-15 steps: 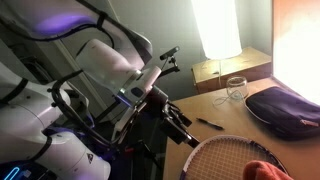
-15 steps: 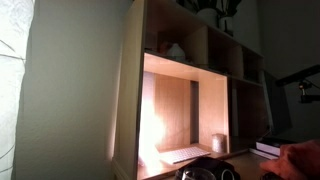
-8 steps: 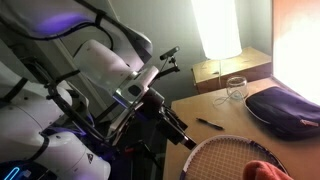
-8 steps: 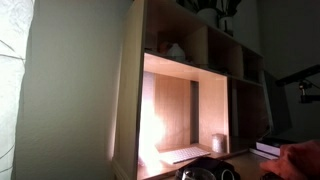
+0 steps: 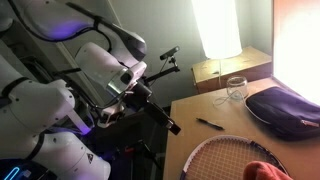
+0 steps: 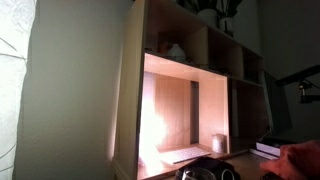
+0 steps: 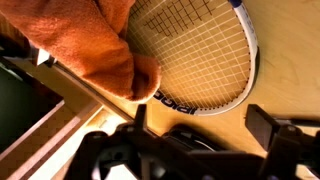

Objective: Use the towel to wipe the monitor and put the pen in the jar

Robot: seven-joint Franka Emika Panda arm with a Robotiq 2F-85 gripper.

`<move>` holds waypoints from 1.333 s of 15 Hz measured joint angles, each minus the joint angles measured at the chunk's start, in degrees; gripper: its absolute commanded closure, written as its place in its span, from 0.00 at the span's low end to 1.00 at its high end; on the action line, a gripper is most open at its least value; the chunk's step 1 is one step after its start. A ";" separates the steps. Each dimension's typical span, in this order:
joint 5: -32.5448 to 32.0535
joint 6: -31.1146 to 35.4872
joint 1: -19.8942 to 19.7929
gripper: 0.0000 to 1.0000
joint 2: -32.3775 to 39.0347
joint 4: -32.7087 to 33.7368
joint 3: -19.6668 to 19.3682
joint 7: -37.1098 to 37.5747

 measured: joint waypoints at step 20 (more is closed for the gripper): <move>7.59 -0.21 -37.05 0.00 -14.58 17.22 44.85 -4.65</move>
